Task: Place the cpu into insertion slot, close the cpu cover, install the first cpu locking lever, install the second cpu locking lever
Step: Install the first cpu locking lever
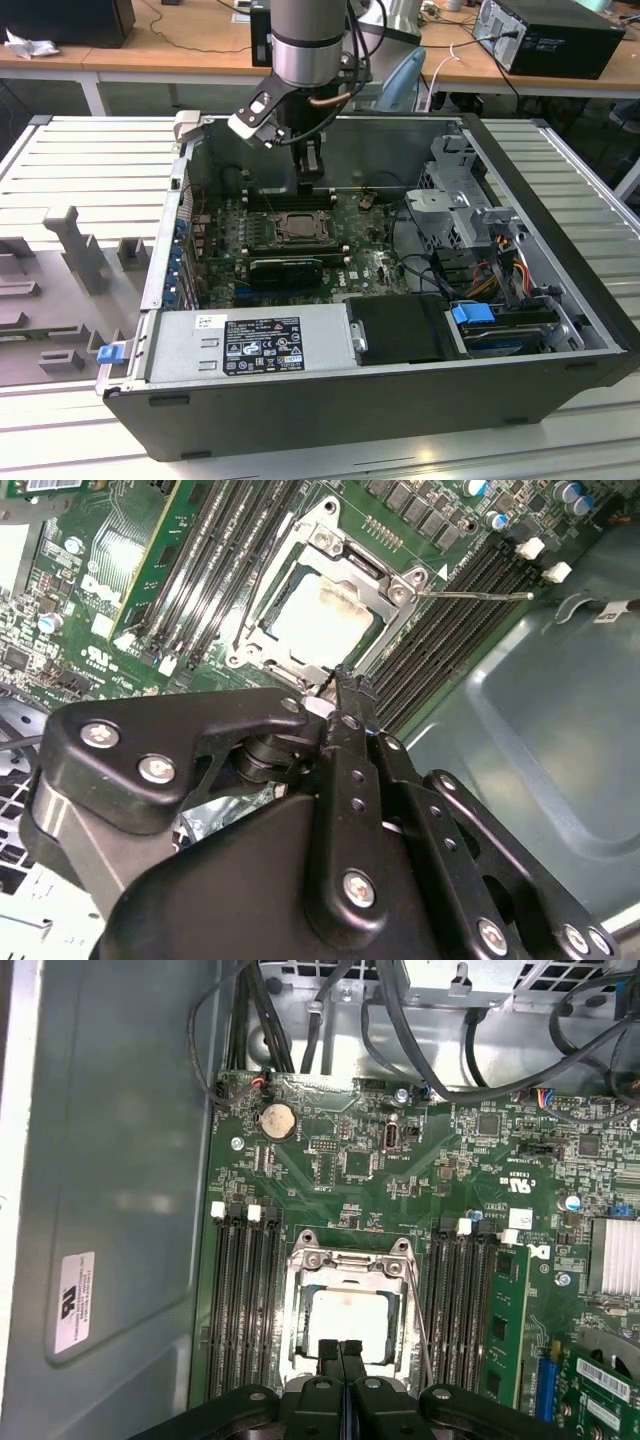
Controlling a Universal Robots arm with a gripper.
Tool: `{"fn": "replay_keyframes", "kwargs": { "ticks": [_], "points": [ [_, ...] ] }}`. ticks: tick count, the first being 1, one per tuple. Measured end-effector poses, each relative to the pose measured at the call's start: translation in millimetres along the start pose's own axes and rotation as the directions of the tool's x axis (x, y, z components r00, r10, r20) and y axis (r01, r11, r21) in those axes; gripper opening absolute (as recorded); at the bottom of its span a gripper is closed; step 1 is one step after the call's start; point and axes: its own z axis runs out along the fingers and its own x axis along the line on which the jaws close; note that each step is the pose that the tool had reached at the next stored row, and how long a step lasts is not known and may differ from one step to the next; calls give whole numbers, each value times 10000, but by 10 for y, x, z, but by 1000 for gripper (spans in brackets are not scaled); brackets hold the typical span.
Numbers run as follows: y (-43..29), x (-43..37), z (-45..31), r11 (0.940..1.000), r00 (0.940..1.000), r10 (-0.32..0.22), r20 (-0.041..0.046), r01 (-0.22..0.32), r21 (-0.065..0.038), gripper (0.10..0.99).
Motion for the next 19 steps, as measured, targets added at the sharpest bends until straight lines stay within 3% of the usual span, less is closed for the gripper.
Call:
{"fn": "replay_keyframes", "kwargs": {
  "ticks": [4, 8, 12, 15, 16, 19],
  "points": [
    [0, 0, -1, 9983, 9983, -578, -18, 578, 28, 106],
    [0, 0, -1, 9917, 9917, -1282, -47, 1282, 59, 106],
    [0, 0, -1, 9865, 9865, -1637, -62, 1637, 74, 106],
    [0, 0, -1, 9788, 9789, -2044, -81, 2045, 91, 106],
    [0, 0, -1, 9726, 9726, -2322, -94, 2323, 102, 106],
    [0, 0, -1, 9656, 9656, -2597, -107, 2598, 113, 106]
  ]
}}
